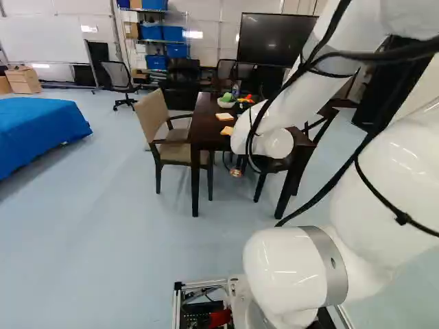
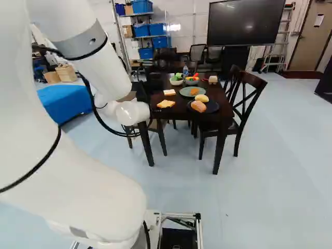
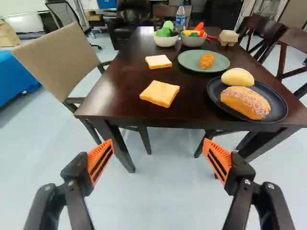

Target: Move the croissant to the empty plate

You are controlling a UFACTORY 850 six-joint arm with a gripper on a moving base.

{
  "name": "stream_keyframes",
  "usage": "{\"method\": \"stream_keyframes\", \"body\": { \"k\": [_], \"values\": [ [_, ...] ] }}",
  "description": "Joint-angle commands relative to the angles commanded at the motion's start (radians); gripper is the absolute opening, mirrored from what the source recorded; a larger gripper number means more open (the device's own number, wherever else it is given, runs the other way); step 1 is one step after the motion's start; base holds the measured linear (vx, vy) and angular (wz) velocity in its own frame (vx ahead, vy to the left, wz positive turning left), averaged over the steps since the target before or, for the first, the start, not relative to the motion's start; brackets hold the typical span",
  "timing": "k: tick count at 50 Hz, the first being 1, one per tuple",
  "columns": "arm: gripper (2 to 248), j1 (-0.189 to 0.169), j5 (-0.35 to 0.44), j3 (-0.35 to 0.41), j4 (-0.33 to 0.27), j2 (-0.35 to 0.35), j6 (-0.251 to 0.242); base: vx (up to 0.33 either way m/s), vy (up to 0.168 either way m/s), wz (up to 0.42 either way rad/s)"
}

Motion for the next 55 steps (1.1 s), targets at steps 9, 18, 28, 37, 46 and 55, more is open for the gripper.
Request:
{"method": "stream_keyframes", "body": {
  "k": [9, 18, 28, 37, 46, 55],
  "values": [
    [247, 0.009, 0.060, 0.061, 0.001, 0.030, 0.000, 0.000, 0.000, 0.000],
    [247, 0.018, 0.112, 0.113, 0.002, 0.055, 0.000, 0.000, 0.000, 0.000],
    [247, 0.025, 0.159, 0.160, 0.003, 0.078, 0.000, 0.000, 0.000, 0.000],
    [247, 0.030, 0.192, 0.194, 0.004, 0.095, 0.000, 0.000, 0.000, 0.000],
    [247, 0.034, 0.215, 0.217, 0.004, 0.106, 0.000, 0.000, 0.000, 0.000],
    [247, 0.036, 0.230, 0.232, 0.005, 0.113, 0.000, 0.000, 0.000, 0.000]
  ]
}}
